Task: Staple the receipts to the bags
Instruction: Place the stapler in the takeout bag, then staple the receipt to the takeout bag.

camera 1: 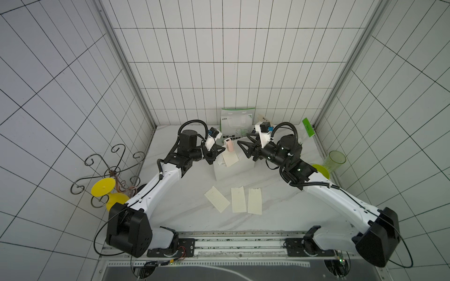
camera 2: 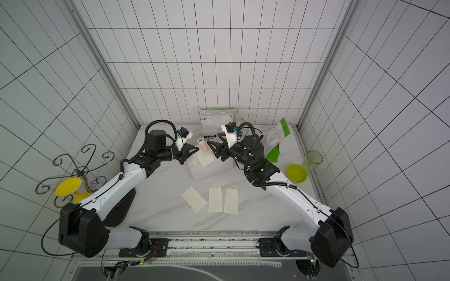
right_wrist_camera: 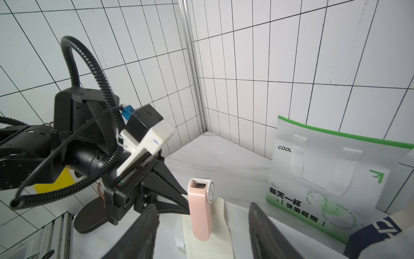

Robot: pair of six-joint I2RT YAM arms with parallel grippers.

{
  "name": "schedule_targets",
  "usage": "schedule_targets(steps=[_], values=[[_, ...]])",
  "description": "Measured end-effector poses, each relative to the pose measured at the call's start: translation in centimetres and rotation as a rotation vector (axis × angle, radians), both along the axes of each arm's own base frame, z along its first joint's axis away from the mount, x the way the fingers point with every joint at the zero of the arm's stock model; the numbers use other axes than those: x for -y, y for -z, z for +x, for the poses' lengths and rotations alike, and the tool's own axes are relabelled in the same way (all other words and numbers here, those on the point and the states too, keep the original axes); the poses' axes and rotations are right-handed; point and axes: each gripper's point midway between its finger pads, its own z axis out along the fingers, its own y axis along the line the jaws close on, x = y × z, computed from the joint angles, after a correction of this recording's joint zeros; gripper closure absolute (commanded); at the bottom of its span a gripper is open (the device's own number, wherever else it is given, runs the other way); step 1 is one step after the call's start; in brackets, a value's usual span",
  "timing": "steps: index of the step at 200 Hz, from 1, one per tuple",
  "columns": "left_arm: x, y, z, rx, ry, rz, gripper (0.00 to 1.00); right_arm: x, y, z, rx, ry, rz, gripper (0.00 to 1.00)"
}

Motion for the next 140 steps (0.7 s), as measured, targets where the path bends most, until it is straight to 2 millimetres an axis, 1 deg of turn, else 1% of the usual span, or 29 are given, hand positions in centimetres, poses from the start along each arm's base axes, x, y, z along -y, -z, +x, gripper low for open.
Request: schedule_targets(steps=[12,30,43,55,68,88,101,116,140], values=[[0.4,-0.1,-0.7,0.016,0.043,0.005,1.0,-0.1,1.3,-0.7,-0.024,-0.032,-0.062,0.35],[0.8,0.4,-1.8,0.019,0.098,0.022,1.0,-0.2,3.2,-1.5,-0.061,-0.078,-0.154,0.33],[1.3,0.7,-2.6,0.021,0.142,0.033,1.0,-0.1,3.8,-2.1,-0.073,-0.117,-0.211,0.33],[1.9,0.8,-3.7,0.027,0.184,0.044,1.0,0.1,3.4,-2.2,-0.069,-0.141,-0.249,0.33],[2.6,0.8,-4.9,0.042,0.229,0.057,1.0,0.2,2.4,-2.3,-0.045,-0.168,-0.282,0.33],[3.5,0.4,-6.8,0.074,0.288,0.069,1.0,0.0,0.9,-2.4,-0.006,-0.211,-0.322,0.33],[3.6,0.1,-7.5,0.094,0.307,0.07,1.0,-0.3,0.3,-2.5,0.014,-0.251,-0.356,0.33],[3.5,-0.3,-7.8,0.114,0.31,0.07,1.0,-0.7,0.5,-2.8,0.021,-0.306,-0.395,0.33],[3.4,-0.6,-8.0,0.131,0.312,0.07,1.0,-1.0,1.8,-3.8,0.007,-0.403,-0.45,0.3]])
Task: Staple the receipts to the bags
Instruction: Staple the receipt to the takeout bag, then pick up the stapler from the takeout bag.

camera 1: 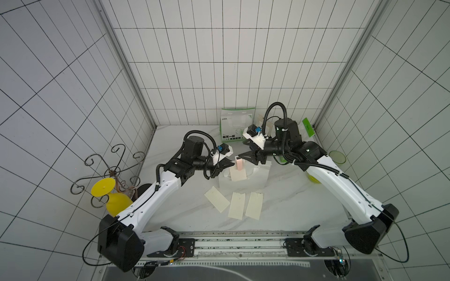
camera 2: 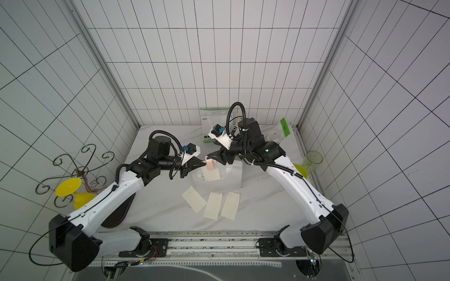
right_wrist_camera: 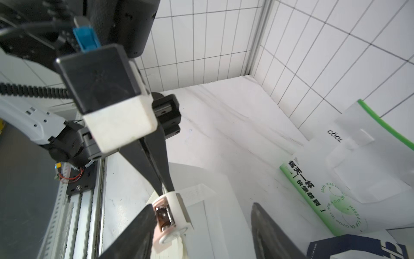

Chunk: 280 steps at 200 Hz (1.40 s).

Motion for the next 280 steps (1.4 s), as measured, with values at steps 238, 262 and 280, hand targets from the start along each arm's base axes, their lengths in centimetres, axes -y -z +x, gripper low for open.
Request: schedule_targets(steps=[238,262,280], values=[[-0.3,-1.6,-0.2,0.005,-0.011,-0.066,1.0,-2.3,3.9,-1.2,-0.022,-0.157,-0.119,0.83],[-0.4,-2.6,0.3,0.04,-0.034,-0.085,1.0,-2.3,2.4,-0.6,-0.007,-0.111,-0.058,0.4],[-0.3,-2.6,0.3,0.032,-0.042,-0.091,1.0,-2.2,0.1,0.1,0.048,-0.062,0.018,0.27]])
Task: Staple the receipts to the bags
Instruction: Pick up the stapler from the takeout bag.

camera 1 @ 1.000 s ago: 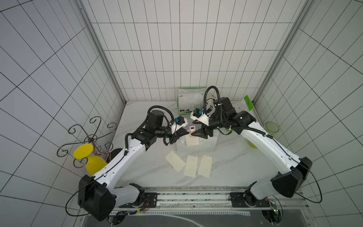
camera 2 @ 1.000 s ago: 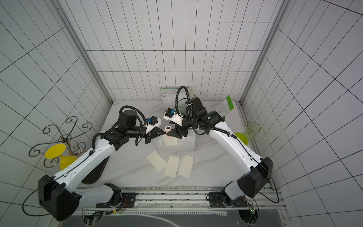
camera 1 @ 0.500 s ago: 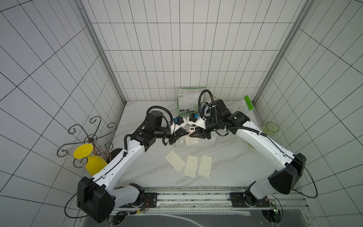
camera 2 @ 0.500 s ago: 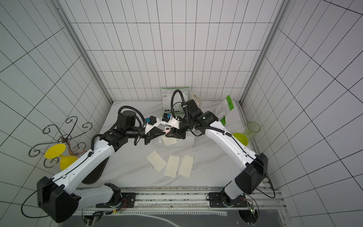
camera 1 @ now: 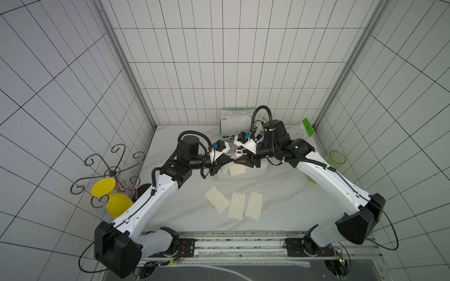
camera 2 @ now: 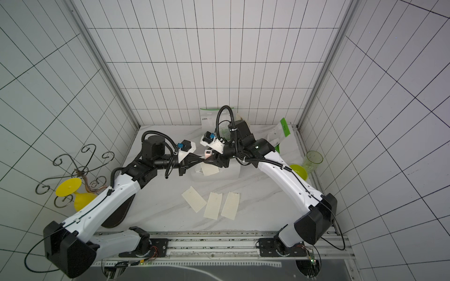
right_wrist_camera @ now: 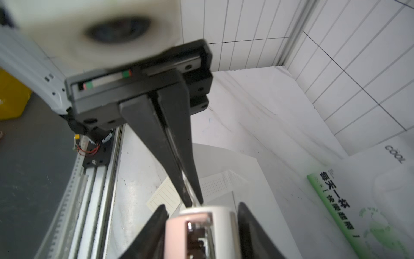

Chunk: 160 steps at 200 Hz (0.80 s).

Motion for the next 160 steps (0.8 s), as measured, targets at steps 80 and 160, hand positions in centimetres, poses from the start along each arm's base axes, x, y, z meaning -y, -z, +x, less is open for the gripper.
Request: schedule_targets(steps=[80,160], values=[[-0.8,0.1,3.3,-0.06,-0.233,-0.032,1.0,3.4,-7.5,0.5,0.107,0.313,0.404,0.37],[-1.4,-0.1,4.9,-0.085,-0.351,-0.052,1.0,1.5,-3.5,2.7,0.024,0.512,0.459,0.38]])
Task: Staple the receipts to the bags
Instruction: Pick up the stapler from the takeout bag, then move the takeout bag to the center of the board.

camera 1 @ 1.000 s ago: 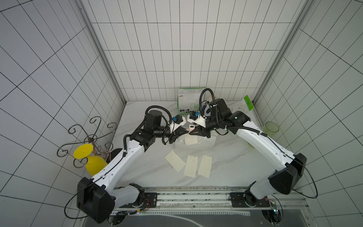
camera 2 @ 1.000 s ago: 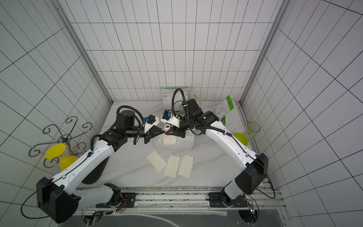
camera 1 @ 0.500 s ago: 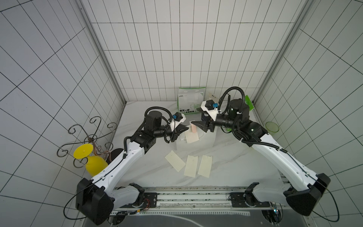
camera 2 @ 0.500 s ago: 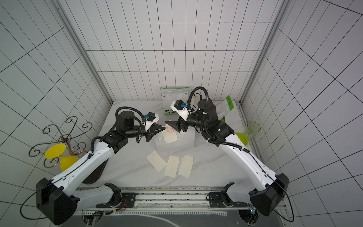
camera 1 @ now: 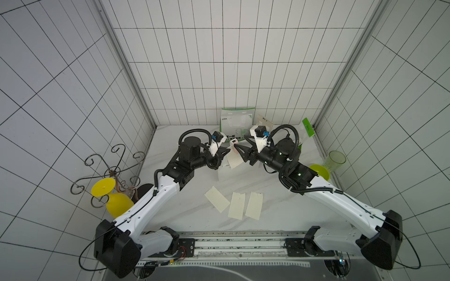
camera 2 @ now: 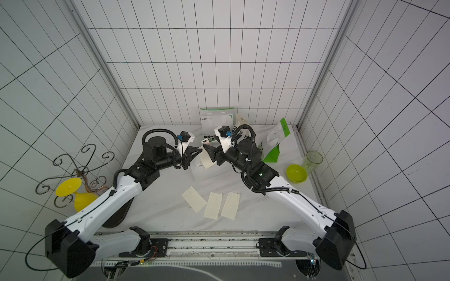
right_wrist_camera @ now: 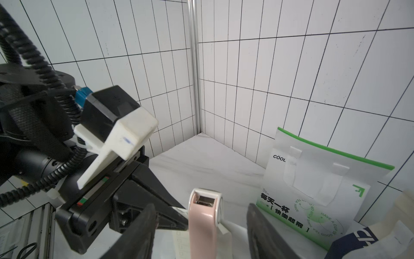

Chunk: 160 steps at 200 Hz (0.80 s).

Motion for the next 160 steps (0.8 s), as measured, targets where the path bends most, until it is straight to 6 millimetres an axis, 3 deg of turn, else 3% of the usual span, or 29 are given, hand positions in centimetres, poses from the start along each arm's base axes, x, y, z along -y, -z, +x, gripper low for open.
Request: schedule_targets(steps=[76,124,160], values=[[0.2,-0.3,0.0,0.008,0.005,-0.009,1.0,-1.9,3.0,1.6,-0.022,0.037,-0.049,0.54],[0.3,-0.1,0.1,0.001,0.007,-0.009,1.0,-2.3,3.2,1.6,-0.001,0.06,-0.066,0.87],[0.2,0.1,0.2,-0.006,-0.003,-0.009,1.0,-2.4,2.5,1.9,0.027,0.084,-0.045,0.94]])
